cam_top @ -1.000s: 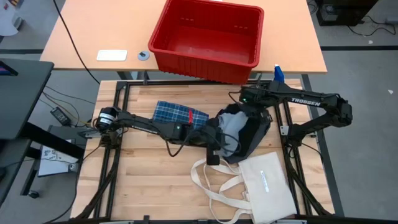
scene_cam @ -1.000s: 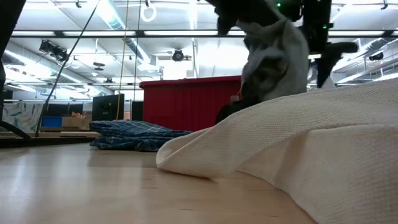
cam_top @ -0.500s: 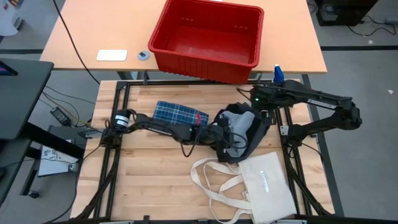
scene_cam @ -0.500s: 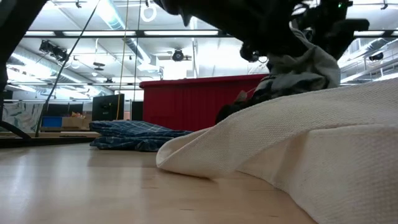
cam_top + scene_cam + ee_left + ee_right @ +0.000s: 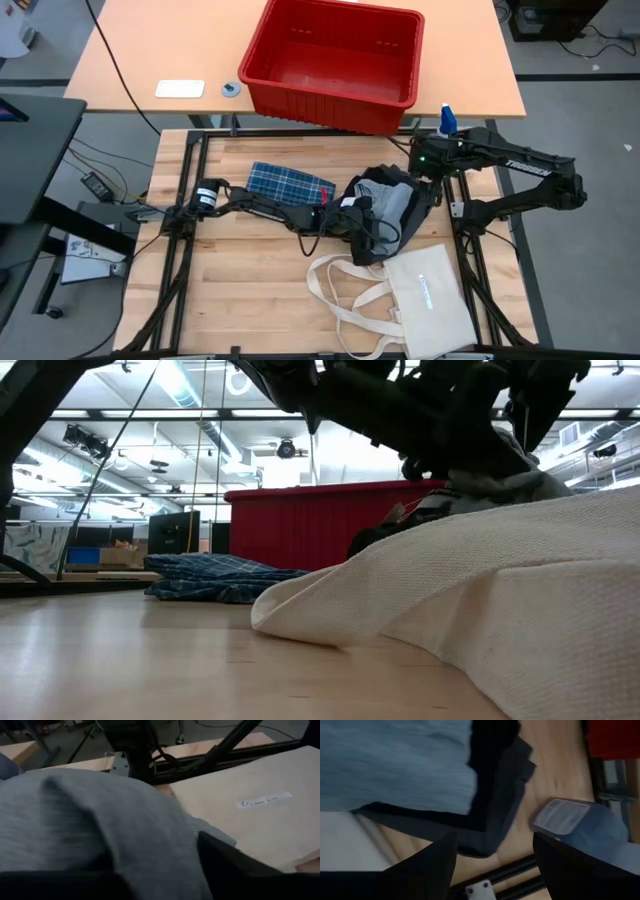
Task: Fold laundry
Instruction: Stack the gray shirt on top of the black shirt
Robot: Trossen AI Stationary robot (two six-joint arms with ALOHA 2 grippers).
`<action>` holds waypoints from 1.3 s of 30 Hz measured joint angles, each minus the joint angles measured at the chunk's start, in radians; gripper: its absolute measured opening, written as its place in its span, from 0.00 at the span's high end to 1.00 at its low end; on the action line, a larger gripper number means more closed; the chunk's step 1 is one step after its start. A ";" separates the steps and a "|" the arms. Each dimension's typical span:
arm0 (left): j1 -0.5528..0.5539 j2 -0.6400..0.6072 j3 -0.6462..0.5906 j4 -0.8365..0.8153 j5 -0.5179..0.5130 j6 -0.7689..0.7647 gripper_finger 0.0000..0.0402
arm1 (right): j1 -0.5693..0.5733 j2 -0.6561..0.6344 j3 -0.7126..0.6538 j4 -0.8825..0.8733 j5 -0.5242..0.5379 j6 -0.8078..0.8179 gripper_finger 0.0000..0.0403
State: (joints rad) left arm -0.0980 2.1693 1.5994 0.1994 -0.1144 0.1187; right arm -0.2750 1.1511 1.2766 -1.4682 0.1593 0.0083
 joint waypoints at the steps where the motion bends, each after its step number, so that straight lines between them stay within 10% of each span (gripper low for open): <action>1: 0.003 0.000 0.000 0.001 0.000 0.000 0.53 | 0.008 0.000 0.000 0.000 -0.002 0.003 0.34; 10: 0.002 -0.004 0.034 0.088 0.201 -0.128 0.26 | 0.067 -0.021 0.000 0.000 -0.003 0.134 0.34; 22: -0.006 -0.053 0.338 -0.641 0.179 -0.100 0.26 | 0.202 -0.058 -0.067 0.082 -0.216 0.341 0.34; 39: 0.032 -0.042 0.291 -0.762 0.340 -0.466 0.41 | 0.314 -0.276 -0.343 0.182 -0.326 0.833 0.34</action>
State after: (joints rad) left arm -0.0661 2.1274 1.8900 -0.5622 0.2252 -0.3470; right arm 0.0392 0.8750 0.9334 -1.2862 -0.1664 0.8415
